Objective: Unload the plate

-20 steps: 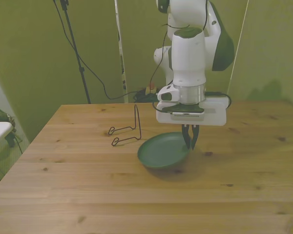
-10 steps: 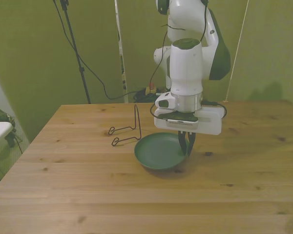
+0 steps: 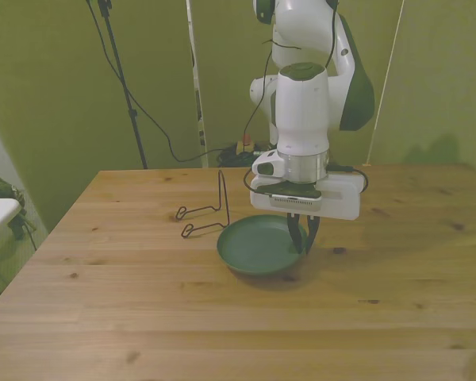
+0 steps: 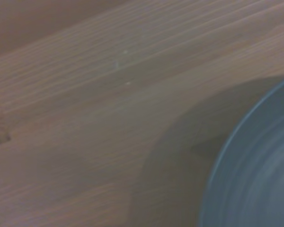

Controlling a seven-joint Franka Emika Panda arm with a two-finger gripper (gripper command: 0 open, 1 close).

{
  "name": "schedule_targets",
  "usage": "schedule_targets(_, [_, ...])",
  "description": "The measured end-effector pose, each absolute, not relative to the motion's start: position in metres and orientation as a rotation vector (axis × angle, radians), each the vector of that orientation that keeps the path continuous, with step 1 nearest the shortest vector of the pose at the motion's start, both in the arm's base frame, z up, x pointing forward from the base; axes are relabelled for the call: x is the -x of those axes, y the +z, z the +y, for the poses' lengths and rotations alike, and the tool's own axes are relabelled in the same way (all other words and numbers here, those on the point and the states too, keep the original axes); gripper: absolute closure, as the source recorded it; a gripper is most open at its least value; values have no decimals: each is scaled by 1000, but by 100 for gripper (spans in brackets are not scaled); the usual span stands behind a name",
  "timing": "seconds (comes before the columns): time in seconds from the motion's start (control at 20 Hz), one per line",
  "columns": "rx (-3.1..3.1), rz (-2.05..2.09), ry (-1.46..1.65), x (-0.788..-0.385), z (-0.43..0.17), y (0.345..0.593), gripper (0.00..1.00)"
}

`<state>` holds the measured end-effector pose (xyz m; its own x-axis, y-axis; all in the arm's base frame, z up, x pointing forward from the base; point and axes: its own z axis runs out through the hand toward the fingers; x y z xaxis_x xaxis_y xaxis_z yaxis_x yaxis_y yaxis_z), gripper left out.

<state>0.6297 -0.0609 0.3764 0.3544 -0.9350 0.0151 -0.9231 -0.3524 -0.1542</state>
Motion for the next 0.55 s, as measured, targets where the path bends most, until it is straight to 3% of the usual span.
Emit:
schedule_targets(0.3, [2466,1713,-174,-631,-62,390,0])
schedule_targets(0.55, [2439,1688,-192,-620,-63,460,0])
